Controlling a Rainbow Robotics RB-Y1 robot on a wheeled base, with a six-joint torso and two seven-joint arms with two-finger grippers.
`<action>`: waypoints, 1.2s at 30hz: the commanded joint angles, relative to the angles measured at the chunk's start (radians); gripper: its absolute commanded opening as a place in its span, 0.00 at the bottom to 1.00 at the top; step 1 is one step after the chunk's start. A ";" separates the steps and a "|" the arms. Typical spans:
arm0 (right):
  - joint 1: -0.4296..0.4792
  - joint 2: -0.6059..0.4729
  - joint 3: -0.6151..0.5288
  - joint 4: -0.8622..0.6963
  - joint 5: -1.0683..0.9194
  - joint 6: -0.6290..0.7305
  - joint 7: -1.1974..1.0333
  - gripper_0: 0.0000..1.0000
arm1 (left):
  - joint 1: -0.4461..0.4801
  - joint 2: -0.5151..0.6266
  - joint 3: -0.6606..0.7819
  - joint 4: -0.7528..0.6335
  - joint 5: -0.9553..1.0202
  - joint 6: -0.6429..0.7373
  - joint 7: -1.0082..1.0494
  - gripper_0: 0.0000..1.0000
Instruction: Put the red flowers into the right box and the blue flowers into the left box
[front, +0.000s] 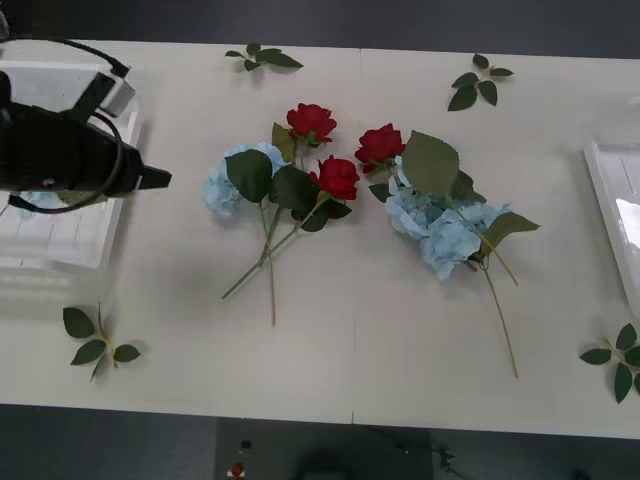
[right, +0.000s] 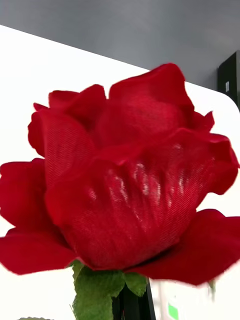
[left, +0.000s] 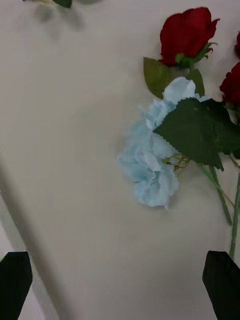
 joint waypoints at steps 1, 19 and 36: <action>-0.021 -0.006 -0.006 -0.003 0.013 -0.014 0.007 0.04 | -0.025 -0.095 -0.026 0.055 -0.115 -0.005 0.164 1.00; -0.021 -0.007 -0.023 -0.061 -0.027 0.053 -0.034 1.00 | -0.128 -0.368 -0.278 0.107 -0.811 0.020 0.721 1.00; -0.012 -0.026 -0.115 -0.241 -0.385 0.452 -0.152 1.00 | -0.120 -0.355 -0.325 0.107 -0.675 0.023 1.316 1.00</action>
